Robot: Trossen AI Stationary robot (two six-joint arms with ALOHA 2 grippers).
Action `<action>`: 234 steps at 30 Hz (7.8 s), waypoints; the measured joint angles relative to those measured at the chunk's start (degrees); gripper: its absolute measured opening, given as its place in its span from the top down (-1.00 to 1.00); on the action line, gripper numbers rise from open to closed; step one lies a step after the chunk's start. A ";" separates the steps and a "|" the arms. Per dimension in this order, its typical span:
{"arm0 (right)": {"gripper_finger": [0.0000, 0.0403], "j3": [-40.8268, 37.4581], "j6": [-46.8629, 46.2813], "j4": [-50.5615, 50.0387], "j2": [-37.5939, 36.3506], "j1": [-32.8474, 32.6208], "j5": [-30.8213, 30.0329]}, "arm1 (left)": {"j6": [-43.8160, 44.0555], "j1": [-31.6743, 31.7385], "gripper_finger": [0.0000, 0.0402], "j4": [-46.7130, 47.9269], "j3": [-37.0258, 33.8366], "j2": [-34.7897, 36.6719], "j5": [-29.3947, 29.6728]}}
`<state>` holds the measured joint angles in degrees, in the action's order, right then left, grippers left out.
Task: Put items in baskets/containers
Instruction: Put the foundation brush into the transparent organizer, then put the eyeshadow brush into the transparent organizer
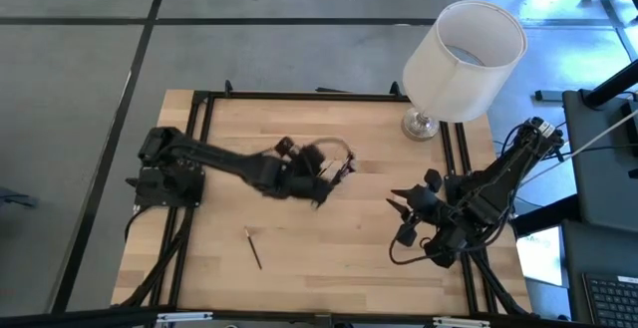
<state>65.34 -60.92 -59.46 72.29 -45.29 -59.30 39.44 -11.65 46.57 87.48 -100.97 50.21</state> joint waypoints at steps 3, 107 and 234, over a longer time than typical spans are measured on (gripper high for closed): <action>0.41 0.00 -2.25 -3.84 0.00 -1.42 0.51 | -4.73 3.30 0.95 -11.88 -1.89 -0.34 -2.67; 0.41 0.44 -6.32 -1.44 -0.07 -2.15 3.40 | 85.77 -26.17 0.48 1.64 -34.95 1.55 -39.59; 0.41 -3.02 -4.60 -11.07 -0.07 12.58 2.54 | -11.37 37.99 0.93 -0.95 -15.96 12.52 -30.04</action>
<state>62.33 -65.52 -70.53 72.23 -32.70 -56.76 28.07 26.34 45.61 71.53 -88.45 20.17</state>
